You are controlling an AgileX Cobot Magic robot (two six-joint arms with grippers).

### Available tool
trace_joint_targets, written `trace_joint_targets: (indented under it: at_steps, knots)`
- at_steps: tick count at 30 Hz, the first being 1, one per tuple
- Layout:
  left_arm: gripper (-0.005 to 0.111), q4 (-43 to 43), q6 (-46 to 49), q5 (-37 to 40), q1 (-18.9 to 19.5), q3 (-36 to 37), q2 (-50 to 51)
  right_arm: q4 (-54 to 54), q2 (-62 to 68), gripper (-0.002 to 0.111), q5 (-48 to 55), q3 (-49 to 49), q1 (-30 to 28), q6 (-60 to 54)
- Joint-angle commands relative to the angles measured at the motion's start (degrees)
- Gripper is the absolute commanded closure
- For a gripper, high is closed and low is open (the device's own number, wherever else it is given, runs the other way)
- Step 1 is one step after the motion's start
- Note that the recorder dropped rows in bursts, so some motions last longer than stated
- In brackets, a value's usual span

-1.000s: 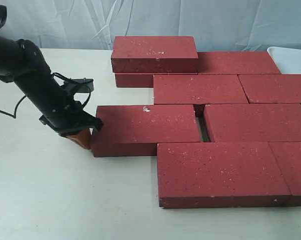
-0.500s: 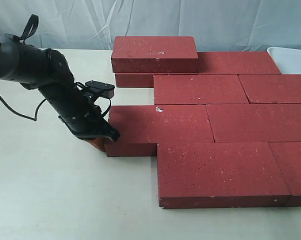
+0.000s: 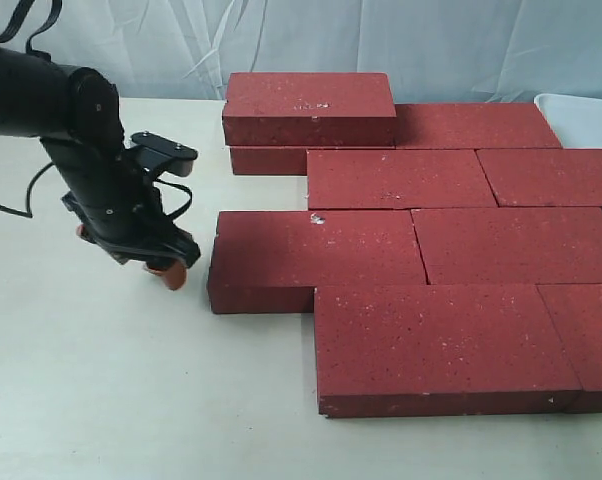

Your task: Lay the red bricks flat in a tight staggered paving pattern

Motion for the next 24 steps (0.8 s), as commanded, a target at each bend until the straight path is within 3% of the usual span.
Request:
trace_joint_targets:
  at_steps: [1, 3, 6, 10, 19, 24]
  knots:
    - [0.045, 10.56, -6.89, 1.18, 2.21, -0.25, -0.67, -0.09, -0.45, 0.109, -0.45, 0.08, -0.33, 0.00]
    - [0.062, 14.52, -6.98, 2.50, 2.55, -0.25, -1.11, -0.09, -0.45, 0.109, -0.45, 0.08, -0.33, 0.00]
    - [0.106, 18.11, -8.24, 4.38, 2.83, -0.25, -3.44, -0.09, -0.45, 0.109, -0.45, 0.08, -0.33, 0.00]
    - [0.105, 20.35, -10.24, 2.40, 2.96, 1.33, -10.40, -0.11, -0.45, 0.109, -0.45, 0.08, -0.33, 0.00]
    - [0.105, 20.99, -11.91, -17.76, 2.96, 14.66, -33.17, -2.22, -0.45, 0.109, -1.09, 0.08, -0.33, -0.33]
    - [0.105, 19.50, -11.91, -21.14, 2.96, 18.49, -42.41, 5.27, -0.45, 0.109, -17.07, 0.08, -0.33, 0.00]
